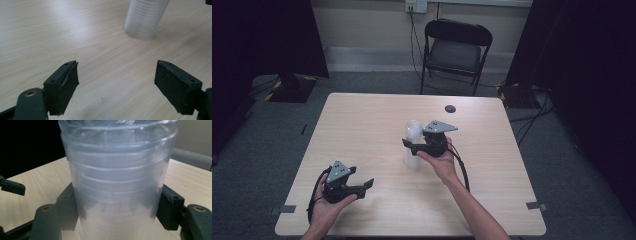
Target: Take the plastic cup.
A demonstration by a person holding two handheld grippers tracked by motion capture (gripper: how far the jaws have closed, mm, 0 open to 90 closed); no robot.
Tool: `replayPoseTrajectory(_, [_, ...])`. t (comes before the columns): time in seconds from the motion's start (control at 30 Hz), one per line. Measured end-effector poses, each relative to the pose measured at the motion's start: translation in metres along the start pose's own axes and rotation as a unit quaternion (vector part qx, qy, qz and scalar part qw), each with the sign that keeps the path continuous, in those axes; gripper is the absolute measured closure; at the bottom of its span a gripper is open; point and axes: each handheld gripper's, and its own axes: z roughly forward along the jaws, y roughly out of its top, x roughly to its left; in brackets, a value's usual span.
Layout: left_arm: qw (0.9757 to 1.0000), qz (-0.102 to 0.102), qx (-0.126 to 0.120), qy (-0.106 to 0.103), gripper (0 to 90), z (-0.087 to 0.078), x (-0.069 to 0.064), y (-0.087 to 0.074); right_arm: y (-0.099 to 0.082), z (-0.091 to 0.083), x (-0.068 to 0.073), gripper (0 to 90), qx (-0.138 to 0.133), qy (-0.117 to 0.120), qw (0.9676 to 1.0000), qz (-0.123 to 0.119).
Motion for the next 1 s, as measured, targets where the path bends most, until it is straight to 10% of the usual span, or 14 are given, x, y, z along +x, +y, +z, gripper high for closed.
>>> replayPoseTrajectory(1.0, [1.0000, -0.004, 0.002, 0.000, 18.5, 0.001, -0.001, 0.000, 0.027, -0.016, -0.003, 32.2, -0.043, 0.007, 0.9990, 0.001])
